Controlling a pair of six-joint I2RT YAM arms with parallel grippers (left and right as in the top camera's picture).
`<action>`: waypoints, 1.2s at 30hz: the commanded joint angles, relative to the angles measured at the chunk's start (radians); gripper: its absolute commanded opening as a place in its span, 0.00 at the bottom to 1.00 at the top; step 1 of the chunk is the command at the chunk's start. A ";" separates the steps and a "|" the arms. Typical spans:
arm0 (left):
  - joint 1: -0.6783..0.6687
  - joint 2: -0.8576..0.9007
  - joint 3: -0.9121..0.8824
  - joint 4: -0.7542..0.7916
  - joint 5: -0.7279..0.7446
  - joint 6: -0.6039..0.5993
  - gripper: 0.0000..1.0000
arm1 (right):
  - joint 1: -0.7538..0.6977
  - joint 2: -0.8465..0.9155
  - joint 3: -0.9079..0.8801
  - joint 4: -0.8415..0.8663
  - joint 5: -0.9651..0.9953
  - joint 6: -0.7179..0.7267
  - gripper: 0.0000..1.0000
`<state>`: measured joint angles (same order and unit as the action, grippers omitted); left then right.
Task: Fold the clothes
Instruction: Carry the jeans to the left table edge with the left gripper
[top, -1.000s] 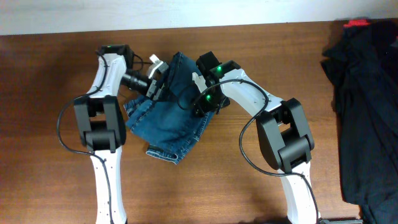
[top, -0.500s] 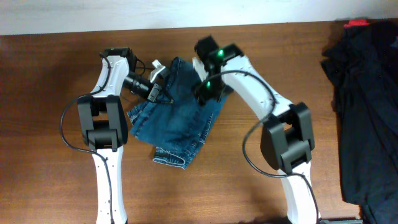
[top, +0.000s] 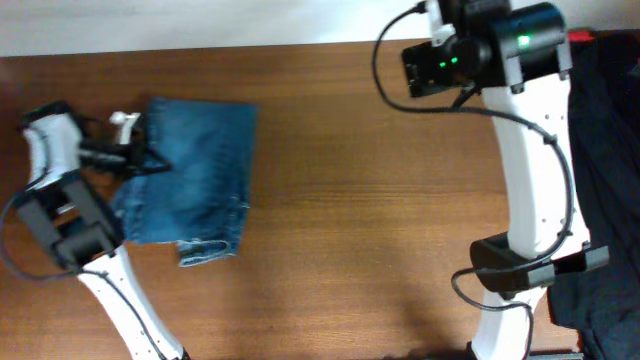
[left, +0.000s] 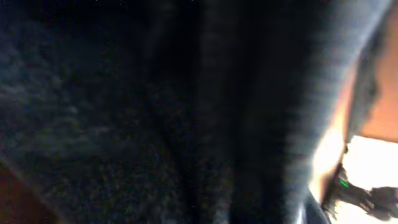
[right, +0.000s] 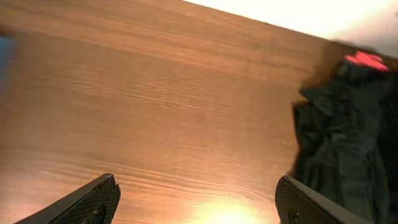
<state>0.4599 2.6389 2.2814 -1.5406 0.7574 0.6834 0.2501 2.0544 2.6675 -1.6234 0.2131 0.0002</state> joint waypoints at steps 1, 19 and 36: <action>0.054 -0.161 0.007 0.069 -0.194 -0.144 0.01 | -0.035 0.007 0.005 0.000 0.000 0.009 0.85; 0.089 -0.225 0.008 0.363 -1.087 -0.540 0.01 | -0.050 0.007 0.005 0.003 0.001 0.009 0.85; 0.083 -0.354 0.008 0.438 -1.002 -0.534 0.99 | -0.050 0.007 0.005 0.004 -0.021 0.008 0.85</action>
<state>0.5457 2.4187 2.2795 -1.1030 -0.2874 0.1593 0.2050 2.0563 2.6675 -1.6234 0.1970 0.0002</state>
